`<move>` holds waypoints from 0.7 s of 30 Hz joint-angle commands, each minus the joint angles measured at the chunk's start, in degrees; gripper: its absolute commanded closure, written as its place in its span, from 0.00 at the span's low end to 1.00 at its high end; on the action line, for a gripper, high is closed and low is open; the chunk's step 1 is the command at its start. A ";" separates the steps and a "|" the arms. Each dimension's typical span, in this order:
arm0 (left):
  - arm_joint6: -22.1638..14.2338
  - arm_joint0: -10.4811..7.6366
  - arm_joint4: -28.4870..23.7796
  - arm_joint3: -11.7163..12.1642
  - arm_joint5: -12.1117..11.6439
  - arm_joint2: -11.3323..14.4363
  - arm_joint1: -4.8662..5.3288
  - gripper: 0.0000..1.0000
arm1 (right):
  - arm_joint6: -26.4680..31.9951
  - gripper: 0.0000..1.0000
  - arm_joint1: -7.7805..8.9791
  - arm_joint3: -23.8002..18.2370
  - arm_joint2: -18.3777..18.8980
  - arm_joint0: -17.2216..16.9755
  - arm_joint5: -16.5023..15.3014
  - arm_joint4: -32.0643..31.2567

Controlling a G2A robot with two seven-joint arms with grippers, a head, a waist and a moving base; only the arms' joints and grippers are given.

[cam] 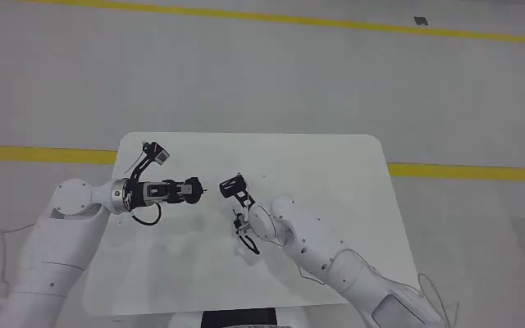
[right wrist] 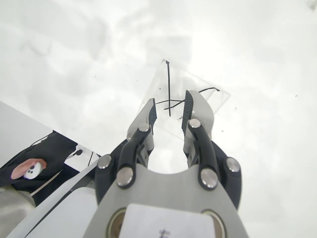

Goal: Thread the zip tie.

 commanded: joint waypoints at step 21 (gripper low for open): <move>0.00 0.00 0.00 0.00 0.00 0.00 0.00 1.00 | 0.84 0.79 -3.90 7.92 -4.51 2.66 -1.69 -3.46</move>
